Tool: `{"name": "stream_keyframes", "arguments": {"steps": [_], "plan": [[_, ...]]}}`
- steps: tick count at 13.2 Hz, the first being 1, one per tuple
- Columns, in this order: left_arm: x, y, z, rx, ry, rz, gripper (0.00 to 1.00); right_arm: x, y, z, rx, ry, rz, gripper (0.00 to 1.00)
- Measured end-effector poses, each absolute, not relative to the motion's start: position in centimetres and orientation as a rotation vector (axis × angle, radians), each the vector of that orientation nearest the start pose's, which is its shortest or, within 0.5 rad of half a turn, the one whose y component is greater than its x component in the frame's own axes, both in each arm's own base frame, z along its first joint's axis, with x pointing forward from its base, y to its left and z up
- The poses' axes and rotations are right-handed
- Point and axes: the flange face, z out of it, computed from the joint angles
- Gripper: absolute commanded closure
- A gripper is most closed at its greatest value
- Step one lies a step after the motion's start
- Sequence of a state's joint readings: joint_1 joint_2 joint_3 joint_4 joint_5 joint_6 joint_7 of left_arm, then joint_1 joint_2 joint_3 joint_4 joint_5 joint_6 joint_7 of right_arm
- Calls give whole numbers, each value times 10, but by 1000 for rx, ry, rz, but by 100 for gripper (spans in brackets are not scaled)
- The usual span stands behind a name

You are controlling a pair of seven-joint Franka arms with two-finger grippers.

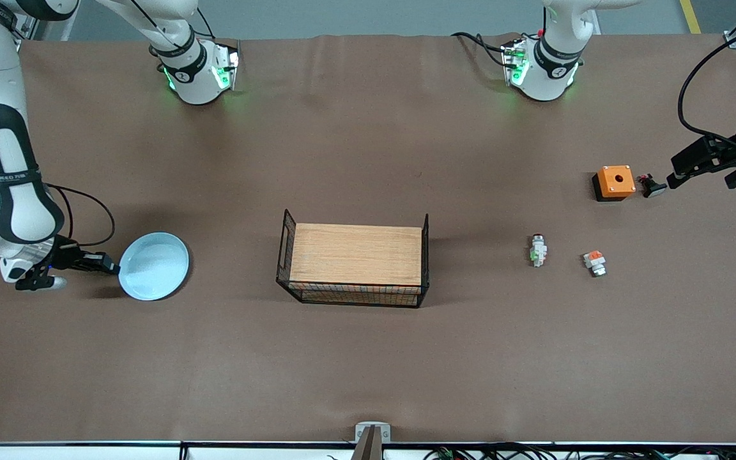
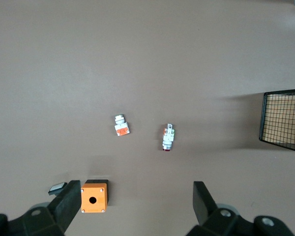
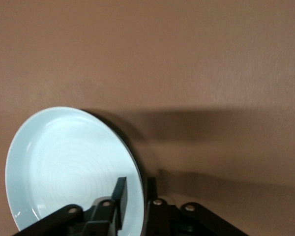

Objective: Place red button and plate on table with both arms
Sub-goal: 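Lower the held plate onto the table with the right gripper, then open the right gripper and draw it back from the plate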

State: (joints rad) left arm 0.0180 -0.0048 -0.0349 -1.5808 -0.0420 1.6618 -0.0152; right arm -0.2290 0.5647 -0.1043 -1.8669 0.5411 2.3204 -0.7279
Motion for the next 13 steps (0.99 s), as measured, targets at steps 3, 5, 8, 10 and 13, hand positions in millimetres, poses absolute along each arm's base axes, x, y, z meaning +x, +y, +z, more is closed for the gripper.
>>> {"name": "stream_keyframes", "arguments": {"steps": [3,5,8,10,13], "plan": [[562,-14,631,-3182,-1,-135,0,614,-187,232,-2844,-109,-142,0],[562,-14,631,-3182,-1,-136,0,623,-169,265,-2871,-184,-148,0],[562,-14,631,-3182,-1,-136,0,630,-127,336,-2966,-107,6,0],[562,-14,631,-3182,0,-136,0,633,-86,398,-3017,-14,162,0],[562,-13,631,-3182,-1,-136,0,623,-37,487,-3058,64,194,0]]}}
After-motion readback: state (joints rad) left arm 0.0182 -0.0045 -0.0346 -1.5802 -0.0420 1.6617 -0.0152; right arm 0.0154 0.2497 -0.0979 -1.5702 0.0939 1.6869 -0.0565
